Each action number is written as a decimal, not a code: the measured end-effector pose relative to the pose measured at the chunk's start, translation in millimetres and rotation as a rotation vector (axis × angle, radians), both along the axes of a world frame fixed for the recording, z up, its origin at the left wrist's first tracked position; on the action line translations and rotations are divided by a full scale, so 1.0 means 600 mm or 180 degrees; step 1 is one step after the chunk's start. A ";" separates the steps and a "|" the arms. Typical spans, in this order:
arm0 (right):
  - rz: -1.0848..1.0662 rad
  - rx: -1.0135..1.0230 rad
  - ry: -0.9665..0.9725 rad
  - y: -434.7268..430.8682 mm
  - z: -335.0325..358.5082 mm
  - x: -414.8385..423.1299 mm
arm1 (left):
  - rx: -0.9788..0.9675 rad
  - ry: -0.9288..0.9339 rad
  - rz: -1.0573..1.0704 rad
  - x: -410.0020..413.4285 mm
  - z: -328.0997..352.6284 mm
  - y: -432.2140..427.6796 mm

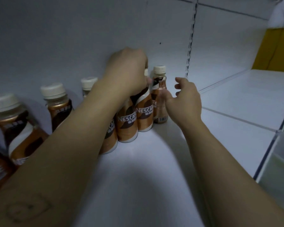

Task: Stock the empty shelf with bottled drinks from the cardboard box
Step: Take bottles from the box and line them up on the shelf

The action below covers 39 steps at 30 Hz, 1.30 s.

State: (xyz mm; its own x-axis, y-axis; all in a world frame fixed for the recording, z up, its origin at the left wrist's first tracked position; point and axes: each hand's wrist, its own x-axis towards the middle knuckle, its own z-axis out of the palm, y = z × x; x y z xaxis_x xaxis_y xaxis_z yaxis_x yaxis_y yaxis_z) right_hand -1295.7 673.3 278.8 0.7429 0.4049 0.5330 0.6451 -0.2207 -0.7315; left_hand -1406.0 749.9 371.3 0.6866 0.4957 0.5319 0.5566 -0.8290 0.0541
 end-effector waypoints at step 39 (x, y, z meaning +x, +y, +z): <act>0.0895 0.0284 0.1655 0.019 -0.023 0.008 | 0.0049 0.0197 -0.0124 0.050 0.001 -0.014</act>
State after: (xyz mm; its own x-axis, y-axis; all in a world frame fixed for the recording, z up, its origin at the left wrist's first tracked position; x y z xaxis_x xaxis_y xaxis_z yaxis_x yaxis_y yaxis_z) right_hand -1291.1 684.6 265.2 0.7863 0.5942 0.1692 0.2223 -0.0166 -0.9748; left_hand -1375.8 741.3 371.7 0.7369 0.4602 0.4952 0.5260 -0.8505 0.0078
